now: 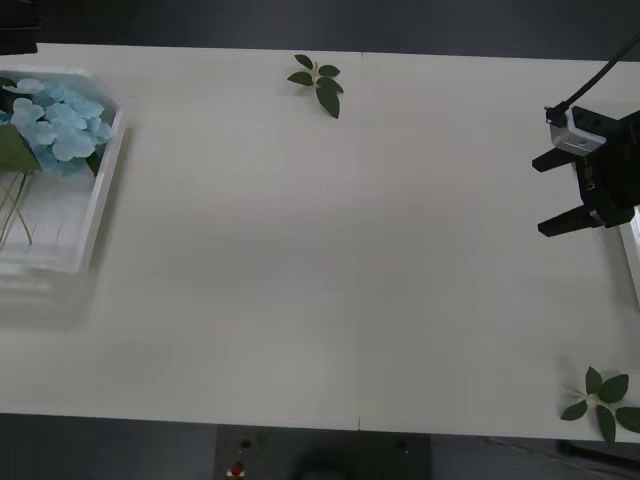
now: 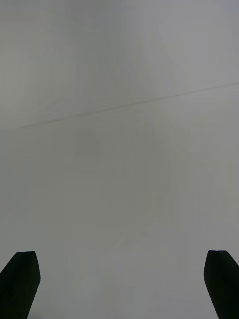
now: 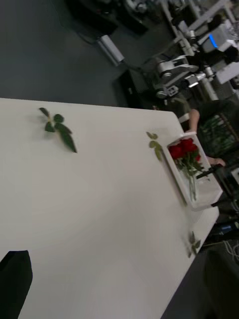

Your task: Put the red flowers into the right box and the blue flowers into the left box

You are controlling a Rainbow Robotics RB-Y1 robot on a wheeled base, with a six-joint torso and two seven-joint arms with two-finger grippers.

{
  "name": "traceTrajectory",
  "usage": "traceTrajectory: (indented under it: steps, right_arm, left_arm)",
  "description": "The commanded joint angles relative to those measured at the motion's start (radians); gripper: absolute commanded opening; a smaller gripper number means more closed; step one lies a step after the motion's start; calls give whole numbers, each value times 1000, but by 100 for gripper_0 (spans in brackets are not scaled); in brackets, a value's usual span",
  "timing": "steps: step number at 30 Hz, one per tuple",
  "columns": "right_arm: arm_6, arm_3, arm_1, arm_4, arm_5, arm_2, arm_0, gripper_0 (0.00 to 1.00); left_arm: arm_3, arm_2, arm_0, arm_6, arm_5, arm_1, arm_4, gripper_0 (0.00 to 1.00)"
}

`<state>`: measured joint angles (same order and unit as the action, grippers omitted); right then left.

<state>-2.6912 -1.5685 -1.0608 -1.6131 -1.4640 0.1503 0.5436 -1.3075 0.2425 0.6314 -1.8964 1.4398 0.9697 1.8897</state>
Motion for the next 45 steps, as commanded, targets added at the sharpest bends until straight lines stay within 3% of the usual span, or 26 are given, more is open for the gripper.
traceTrajectory:
  steps: [1,11,19,29,35,39,45]
  right_arm:
    - [-14,-18,-18,-1,4,-15,6,96]
    - [-14,-18,-18,-1,4,-15,6,96]
    - [-14,-18,-18,-1,4,-15,6,96]
    - [-14,-18,-18,-1,4,-15,6,96]
    - [-14,-18,-18,-1,4,-15,6,96]
    - [-14,-18,-18,-1,4,-15,6,96]
    - [-14,-18,-18,-1,4,-15,6,96]
  left_arm:
    - [-25,-29,36,-104,-12,-51,72,100]
    - [-156,-160,36,-118,-225,-224,121,100]
    - [-230,-290,36,-122,-323,-298,-38,100]
    - [-386,-422,36,-95,-300,-296,-402,100]
    - [-509,-427,37,-139,-127,-310,-552,100]
    - [-536,-425,36,-277,-52,-335,-595,100]
    - [-529,-423,34,-627,-61,-378,-624,100]
